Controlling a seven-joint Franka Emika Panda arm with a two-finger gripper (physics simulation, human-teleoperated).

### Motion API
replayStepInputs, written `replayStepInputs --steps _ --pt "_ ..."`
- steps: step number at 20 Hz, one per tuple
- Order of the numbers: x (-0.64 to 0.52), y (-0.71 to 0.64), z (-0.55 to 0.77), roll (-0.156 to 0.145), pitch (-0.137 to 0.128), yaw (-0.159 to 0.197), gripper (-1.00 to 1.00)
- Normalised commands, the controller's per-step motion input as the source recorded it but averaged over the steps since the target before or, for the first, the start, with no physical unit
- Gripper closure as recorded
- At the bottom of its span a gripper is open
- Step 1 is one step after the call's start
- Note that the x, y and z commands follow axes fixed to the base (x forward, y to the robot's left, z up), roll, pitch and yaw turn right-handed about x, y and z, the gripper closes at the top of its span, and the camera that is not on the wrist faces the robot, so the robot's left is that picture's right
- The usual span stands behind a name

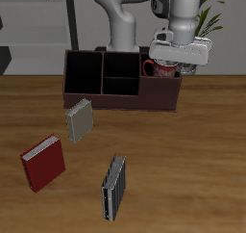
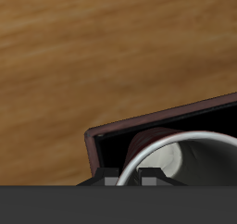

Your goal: Place the red mug into the back desk caddy's right compartment

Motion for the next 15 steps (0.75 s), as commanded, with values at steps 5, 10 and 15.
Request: replayStepInputs --steps 5,10,15 --pt "0.07 -0.03 -0.07 0.004 0.041 -0.022 -1.00" --pt "-0.06 -0.02 0.16 -0.003 -0.017 -0.006 -1.00" --pt "-0.05 -0.08 0.39 -0.011 -0.060 0.017 -1.00"
